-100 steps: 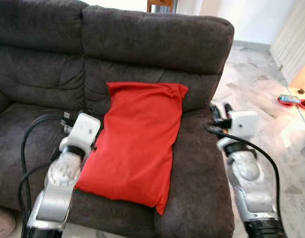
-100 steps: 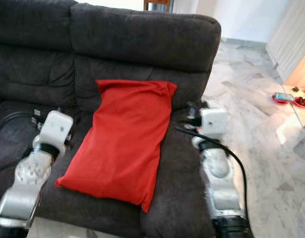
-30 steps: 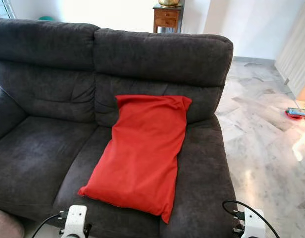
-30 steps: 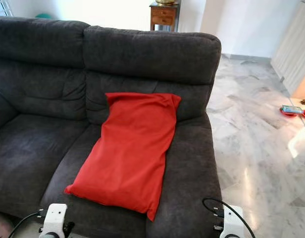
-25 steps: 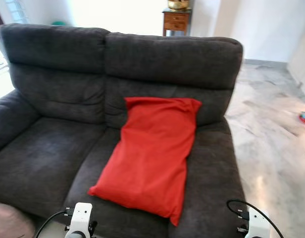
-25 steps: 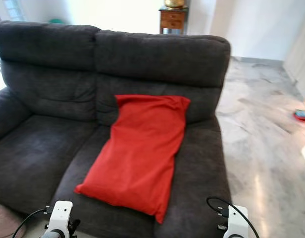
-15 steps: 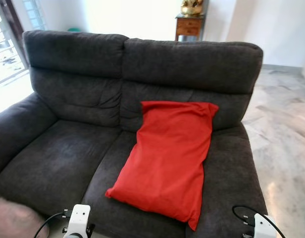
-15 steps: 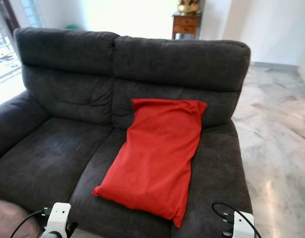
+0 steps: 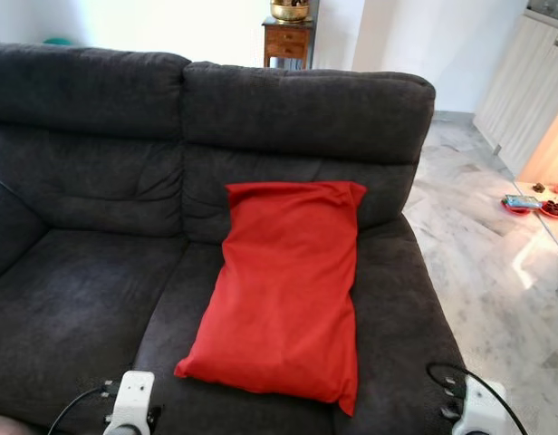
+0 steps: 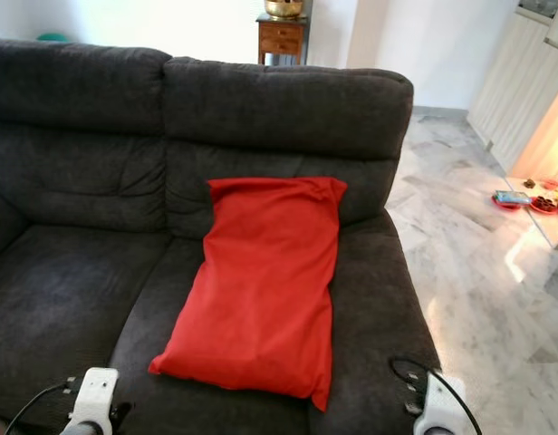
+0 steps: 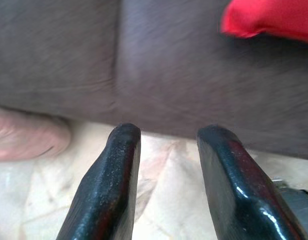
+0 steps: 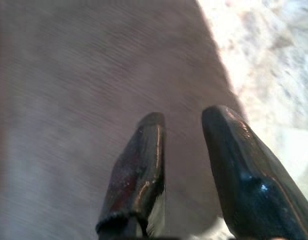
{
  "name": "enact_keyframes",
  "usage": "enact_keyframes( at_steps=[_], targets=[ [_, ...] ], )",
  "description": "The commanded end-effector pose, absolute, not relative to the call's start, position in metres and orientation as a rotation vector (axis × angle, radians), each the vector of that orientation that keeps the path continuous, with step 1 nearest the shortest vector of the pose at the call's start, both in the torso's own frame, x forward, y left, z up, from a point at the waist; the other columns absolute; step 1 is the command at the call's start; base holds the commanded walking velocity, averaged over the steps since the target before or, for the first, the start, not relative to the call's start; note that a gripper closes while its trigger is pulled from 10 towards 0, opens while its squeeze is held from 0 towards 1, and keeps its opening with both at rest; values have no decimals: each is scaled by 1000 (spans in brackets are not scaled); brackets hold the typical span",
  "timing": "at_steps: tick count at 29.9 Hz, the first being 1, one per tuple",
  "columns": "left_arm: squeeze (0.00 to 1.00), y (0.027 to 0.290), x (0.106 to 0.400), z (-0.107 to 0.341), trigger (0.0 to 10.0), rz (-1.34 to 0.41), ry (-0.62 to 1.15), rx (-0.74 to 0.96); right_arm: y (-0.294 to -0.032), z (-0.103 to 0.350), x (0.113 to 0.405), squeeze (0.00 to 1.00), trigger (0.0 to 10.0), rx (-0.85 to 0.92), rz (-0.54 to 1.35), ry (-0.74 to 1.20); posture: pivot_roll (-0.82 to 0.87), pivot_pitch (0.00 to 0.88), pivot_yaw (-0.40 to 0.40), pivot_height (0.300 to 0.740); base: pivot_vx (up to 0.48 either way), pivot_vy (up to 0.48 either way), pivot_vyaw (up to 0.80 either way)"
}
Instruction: Move the pillow to the sofa from floor
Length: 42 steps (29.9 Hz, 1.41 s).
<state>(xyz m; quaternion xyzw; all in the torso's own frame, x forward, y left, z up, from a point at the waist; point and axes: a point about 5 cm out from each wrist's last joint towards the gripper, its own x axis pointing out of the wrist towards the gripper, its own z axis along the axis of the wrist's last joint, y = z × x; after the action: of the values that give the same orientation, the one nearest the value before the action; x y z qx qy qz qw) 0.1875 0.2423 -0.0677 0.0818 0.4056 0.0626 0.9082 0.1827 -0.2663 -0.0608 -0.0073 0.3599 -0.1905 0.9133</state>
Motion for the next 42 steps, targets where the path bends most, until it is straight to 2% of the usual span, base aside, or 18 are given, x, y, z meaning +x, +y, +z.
enact_keyframes(
  at_steps=[1, 18, 30, 42],
  targets=[
    [0, 243, 188, -67, 10000, 142, 831, 160, -269, -63, 178, 0, 10000, -18, -414, 760, 57, 0, -9, 740, 0, 277, 0],
    [0, 249, 181, -69, 10000, 152, 841, 169, -253, -75, 162, 0, 10000, -36, -393, 815, 68, 0, 8, 740, 0, 280, 0],
    [0, 248, 178, -70, 10000, 142, 846, 172, -245, -74, 169, 0, 10000, -18, -372, 796, 74, 0, 16, 740, 0, 279, 739],
    [0, 248, 174, -72, 10000, 129, 862, 180, -237, -77, 168, 0, 10000, -18, -340, 818, 78, 0, 21, 740, 0, 280, 0]
  ],
)
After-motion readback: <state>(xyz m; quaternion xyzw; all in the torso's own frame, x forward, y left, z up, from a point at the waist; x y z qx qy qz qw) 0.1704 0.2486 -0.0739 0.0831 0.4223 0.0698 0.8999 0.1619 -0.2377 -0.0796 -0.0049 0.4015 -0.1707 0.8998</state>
